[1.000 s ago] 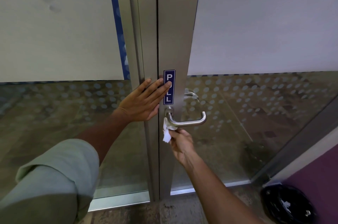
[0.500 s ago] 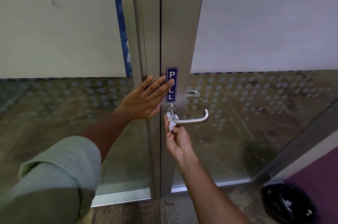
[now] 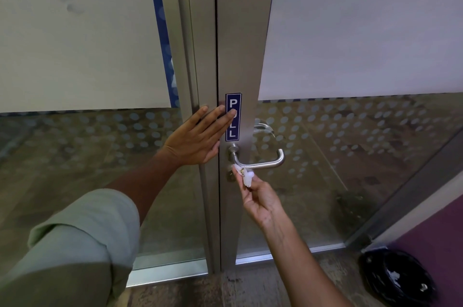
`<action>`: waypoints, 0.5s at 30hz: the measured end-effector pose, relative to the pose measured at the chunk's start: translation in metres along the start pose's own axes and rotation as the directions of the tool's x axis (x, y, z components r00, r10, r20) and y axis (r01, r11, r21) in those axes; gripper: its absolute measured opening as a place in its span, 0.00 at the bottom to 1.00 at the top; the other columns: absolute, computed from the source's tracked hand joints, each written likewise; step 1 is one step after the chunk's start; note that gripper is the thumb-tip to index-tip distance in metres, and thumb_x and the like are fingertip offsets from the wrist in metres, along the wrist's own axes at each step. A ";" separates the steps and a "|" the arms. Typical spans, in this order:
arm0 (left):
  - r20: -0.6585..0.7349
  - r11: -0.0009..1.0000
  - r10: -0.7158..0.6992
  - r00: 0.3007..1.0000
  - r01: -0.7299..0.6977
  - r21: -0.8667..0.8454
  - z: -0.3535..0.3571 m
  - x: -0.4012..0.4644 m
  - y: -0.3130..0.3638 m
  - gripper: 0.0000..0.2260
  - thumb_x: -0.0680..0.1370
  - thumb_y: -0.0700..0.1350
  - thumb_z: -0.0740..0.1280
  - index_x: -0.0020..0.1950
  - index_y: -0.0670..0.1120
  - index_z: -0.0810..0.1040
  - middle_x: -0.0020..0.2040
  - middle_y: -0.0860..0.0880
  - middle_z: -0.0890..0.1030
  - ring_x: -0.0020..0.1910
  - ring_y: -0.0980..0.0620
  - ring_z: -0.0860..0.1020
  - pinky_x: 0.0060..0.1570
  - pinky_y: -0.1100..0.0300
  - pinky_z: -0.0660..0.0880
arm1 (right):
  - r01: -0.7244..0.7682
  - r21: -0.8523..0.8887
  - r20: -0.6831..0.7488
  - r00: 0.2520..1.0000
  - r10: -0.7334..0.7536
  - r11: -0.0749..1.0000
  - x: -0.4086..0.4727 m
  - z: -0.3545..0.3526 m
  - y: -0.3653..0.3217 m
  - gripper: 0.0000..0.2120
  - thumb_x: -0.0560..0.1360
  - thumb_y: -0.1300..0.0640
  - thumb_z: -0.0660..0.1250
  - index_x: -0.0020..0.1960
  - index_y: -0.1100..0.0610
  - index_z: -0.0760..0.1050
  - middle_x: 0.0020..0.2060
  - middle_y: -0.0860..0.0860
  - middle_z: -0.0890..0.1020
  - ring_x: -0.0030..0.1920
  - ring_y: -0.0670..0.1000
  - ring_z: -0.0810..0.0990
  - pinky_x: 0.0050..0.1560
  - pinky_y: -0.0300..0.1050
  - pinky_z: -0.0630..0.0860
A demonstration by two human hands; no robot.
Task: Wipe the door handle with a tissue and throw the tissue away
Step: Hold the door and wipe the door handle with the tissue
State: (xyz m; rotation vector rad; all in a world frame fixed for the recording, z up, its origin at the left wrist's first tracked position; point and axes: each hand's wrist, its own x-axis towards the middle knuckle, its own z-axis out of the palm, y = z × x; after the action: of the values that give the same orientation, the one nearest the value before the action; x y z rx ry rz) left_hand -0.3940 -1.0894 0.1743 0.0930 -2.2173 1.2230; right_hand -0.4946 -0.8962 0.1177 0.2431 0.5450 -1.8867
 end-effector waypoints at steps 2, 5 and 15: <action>0.001 1.000 -0.005 1.000 0.005 0.000 0.000 0.000 0.000 0.32 0.80 0.54 0.54 0.81 0.38 0.56 0.81 0.42 0.59 0.80 0.40 0.57 0.78 0.43 0.51 | -0.001 -0.054 -0.019 1.000 0.000 0.999 -0.005 -0.002 -0.009 0.14 0.78 0.77 0.52 0.54 0.75 0.75 0.48 0.70 0.83 0.42 0.62 0.87 0.50 0.49 0.81; 0.000 1.000 -0.005 1.000 0.005 0.016 0.000 0.000 -0.001 0.33 0.80 0.54 0.54 0.81 0.38 0.56 0.81 0.41 0.58 0.80 0.40 0.54 0.78 0.43 0.49 | -0.011 -0.144 -0.043 0.999 0.005 0.989 -0.009 -0.007 -0.025 0.15 0.77 0.78 0.51 0.58 0.75 0.73 0.55 0.71 0.80 0.44 0.63 0.86 0.49 0.49 0.82; -0.003 0.998 -0.003 1.000 0.003 0.064 -0.001 0.000 -0.001 0.32 0.80 0.54 0.53 0.81 0.38 0.57 0.81 0.41 0.59 0.80 0.40 0.56 0.79 0.43 0.46 | 0.028 -0.339 -0.098 0.993 -0.065 0.940 -0.016 -0.009 -0.067 0.16 0.76 0.79 0.50 0.51 0.71 0.75 0.41 0.66 0.85 0.38 0.59 0.87 0.46 0.47 0.83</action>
State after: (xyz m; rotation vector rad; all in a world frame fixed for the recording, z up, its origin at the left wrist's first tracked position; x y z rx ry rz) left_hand -0.3934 -1.0890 0.1753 0.1202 -2.1752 1.2915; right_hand -0.5509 -0.8592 0.1333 0.1071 0.9438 -1.7978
